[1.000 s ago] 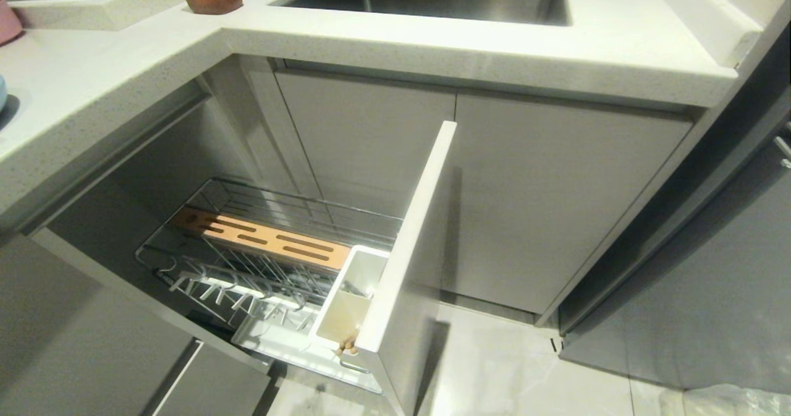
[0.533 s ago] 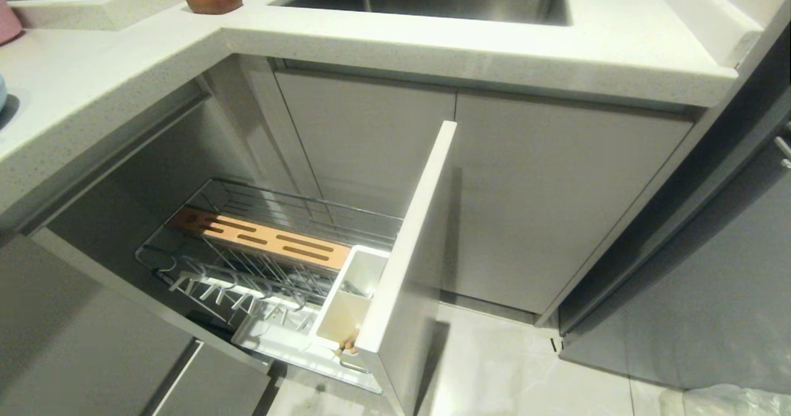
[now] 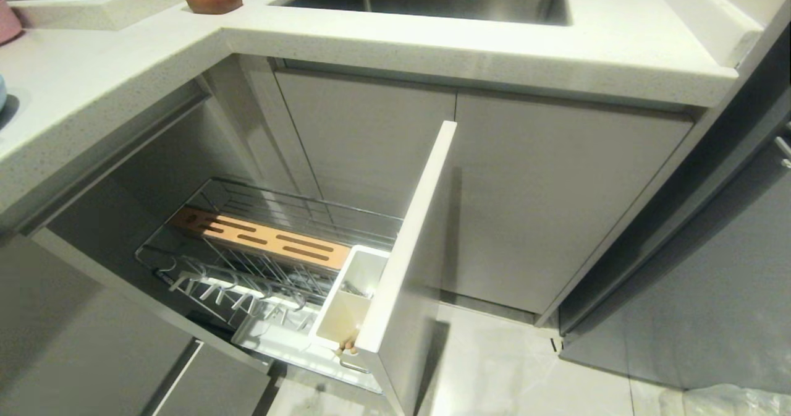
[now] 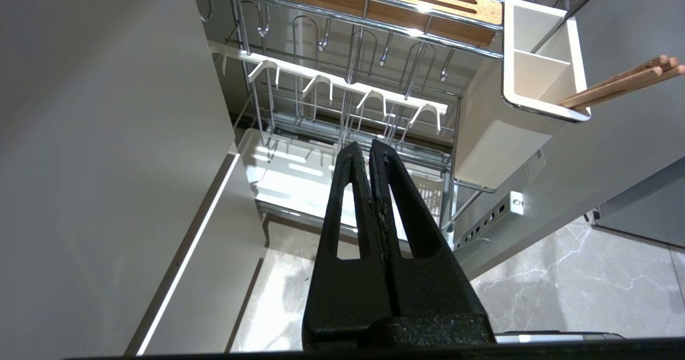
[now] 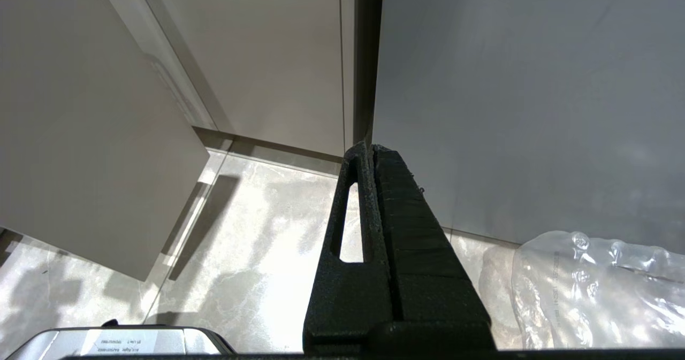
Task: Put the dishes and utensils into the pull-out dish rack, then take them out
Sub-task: Pick up the chopsticks and place it in the cupboard
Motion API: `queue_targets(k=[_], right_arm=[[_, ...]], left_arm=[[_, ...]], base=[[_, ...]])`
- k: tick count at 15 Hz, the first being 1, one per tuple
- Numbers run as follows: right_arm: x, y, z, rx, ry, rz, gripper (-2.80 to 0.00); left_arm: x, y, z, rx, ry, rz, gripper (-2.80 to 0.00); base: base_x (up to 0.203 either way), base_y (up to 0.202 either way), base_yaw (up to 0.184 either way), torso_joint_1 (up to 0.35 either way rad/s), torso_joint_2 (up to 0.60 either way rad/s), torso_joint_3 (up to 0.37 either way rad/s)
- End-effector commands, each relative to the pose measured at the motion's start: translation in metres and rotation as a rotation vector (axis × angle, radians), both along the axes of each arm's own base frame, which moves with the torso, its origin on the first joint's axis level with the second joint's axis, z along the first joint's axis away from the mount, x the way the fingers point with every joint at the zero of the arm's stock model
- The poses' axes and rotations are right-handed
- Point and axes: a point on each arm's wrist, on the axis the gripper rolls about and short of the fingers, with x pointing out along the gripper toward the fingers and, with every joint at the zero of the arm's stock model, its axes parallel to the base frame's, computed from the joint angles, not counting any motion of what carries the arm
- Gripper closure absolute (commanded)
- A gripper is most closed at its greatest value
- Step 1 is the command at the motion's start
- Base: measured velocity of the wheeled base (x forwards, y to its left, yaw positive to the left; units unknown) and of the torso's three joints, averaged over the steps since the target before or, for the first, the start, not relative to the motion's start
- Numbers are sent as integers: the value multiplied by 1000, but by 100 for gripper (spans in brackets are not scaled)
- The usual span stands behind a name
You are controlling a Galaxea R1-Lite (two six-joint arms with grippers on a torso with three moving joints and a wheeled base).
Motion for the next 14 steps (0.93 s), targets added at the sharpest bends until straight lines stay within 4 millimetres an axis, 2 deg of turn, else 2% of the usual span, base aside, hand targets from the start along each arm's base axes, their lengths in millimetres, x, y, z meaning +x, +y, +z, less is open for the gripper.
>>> queue_targets(k=[1, 7, 8, 10, 14], right_arm=[[0, 0, 0, 0, 1, 0, 0], [0, 0, 0, 0, 1, 0, 0], [0, 0, 0, 0, 1, 0, 0], [0, 0, 0, 0, 1, 0, 0], [0, 0, 0, 0, 1, 0, 0]], left_arm=[[0, 0, 0, -1, 0, 1, 0], [0, 0, 0, 10, -1, -4, 0], [-2, 0, 8, 8, -28, -6, 0], [-18, 0, 47, 11, -156, -14, 0], [-67, -3, 156, 92, -391, -88, 0]], base=[[0, 0, 0, 0, 0, 0], [0, 0, 0, 0, 0, 0], [0, 0, 0, 0, 0, 0], [0, 0, 0, 0, 0, 0], [0, 0, 0, 0, 0, 0]])
